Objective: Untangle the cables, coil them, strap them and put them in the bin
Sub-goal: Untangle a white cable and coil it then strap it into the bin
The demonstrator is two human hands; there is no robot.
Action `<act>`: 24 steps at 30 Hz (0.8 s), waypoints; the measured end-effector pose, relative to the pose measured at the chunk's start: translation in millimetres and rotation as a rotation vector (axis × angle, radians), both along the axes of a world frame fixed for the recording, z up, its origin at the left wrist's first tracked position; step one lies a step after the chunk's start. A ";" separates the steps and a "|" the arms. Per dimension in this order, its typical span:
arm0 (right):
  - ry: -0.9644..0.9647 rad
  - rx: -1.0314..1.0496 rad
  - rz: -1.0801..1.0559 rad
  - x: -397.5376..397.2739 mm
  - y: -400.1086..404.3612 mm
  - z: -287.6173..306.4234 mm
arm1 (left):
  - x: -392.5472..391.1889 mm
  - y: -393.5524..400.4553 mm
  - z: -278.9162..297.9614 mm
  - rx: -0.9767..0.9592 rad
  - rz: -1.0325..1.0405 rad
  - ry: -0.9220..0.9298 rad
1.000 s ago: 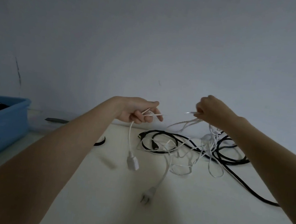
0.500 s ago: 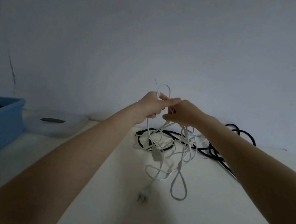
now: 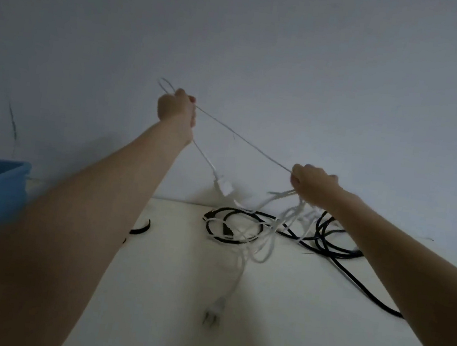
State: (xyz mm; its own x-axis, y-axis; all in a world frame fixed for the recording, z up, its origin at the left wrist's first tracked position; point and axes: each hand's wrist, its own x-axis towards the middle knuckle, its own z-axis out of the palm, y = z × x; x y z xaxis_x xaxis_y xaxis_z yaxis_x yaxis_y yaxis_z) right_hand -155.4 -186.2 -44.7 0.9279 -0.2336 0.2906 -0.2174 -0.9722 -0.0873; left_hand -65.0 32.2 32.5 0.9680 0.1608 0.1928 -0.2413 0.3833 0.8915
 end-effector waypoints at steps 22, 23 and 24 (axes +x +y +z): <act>-0.045 0.930 0.540 6.5 56.5 26.3 | -36.6 -10.7 -39.7 0.599 -0.771 0.056; -0.069 0.951 0.531 3.4 53.7 25.5 | -35.0 -6.7 -42.5 0.613 -0.753 0.045; -0.097 0.966 0.520 1.4 49.1 25.3 | -32.5 -3.4 -45.0 0.622 -0.738 0.039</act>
